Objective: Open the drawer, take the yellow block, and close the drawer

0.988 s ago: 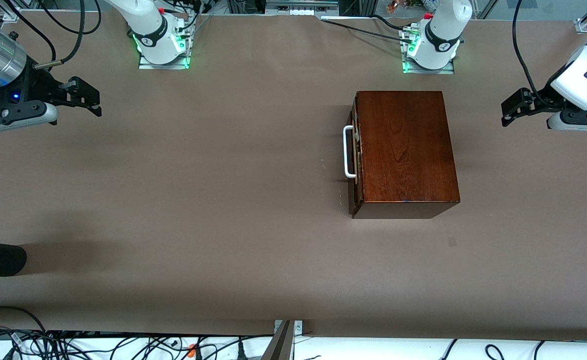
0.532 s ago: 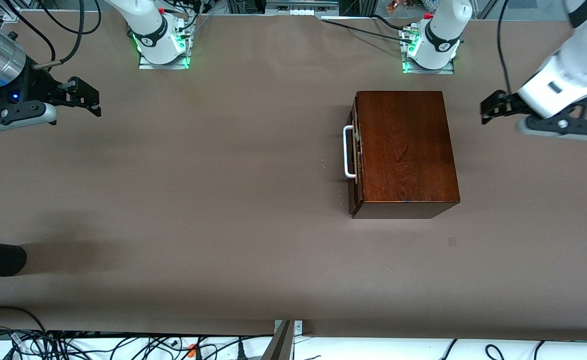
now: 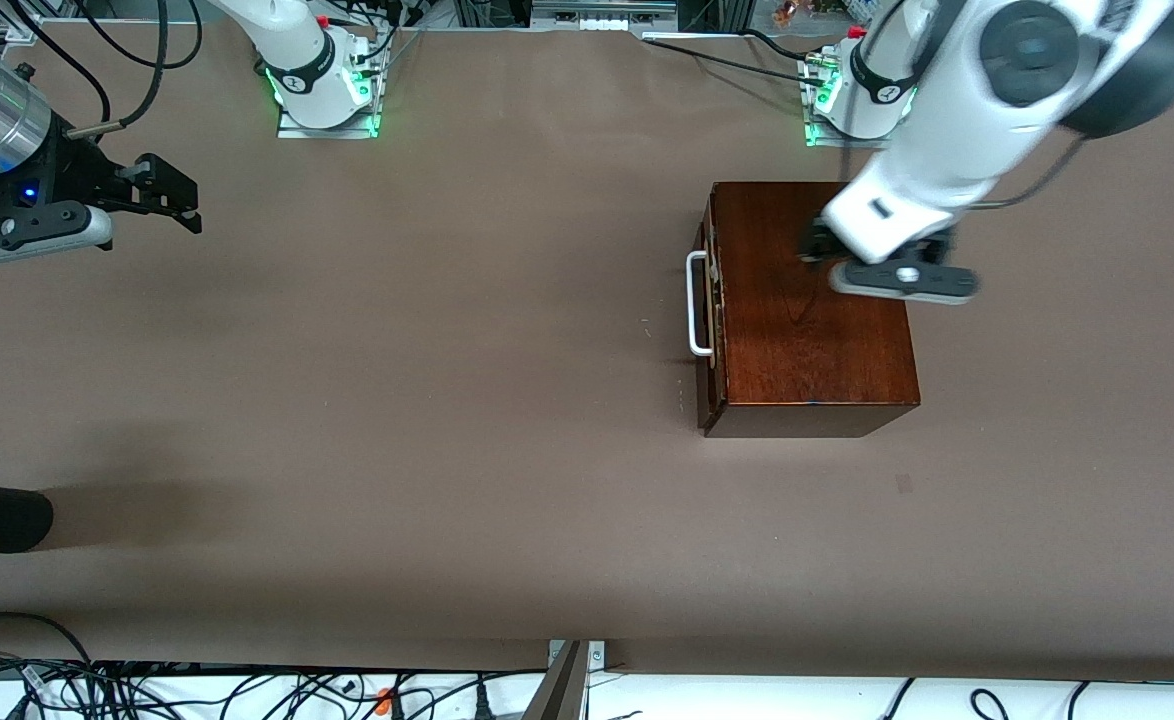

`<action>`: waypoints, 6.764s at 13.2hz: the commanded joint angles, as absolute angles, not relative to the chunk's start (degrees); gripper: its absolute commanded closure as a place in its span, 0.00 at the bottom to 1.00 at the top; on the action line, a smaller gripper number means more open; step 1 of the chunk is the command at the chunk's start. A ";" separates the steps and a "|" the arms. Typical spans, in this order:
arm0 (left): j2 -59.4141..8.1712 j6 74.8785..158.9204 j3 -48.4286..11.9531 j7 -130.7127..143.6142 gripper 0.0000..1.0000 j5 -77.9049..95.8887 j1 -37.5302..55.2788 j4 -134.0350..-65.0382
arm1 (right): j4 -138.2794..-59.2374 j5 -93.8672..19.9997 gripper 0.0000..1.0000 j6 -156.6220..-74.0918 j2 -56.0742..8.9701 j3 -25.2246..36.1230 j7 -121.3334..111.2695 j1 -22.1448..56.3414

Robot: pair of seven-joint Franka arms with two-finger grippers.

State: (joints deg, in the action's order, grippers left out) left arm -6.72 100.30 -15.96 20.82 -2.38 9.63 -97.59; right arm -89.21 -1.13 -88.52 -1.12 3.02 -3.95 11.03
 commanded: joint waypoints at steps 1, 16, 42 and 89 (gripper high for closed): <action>-11.41 102.12 -17.48 27.93 0.00 -9.28 15.09 -95.98 | -88.07 -0.79 0.00 -87.80 -1.41 2.90 -3.43 10.99; -26.45 108.72 -24.79 55.28 0.00 -25.93 24.70 -97.12 | -88.07 -0.79 0.00 -87.45 -1.41 3.16 -3.60 10.90; -32.96 130.08 -25.14 55.81 0.00 -25.58 25.84 -99.93 | -88.07 -0.70 0.00 -87.54 -1.41 3.16 -3.69 10.90; -2.64 97.65 -7.67 10.32 0.00 -3.61 9.94 -97.12 | -88.24 -0.96 0.00 -87.89 -4.39 2.46 -3.87 22.57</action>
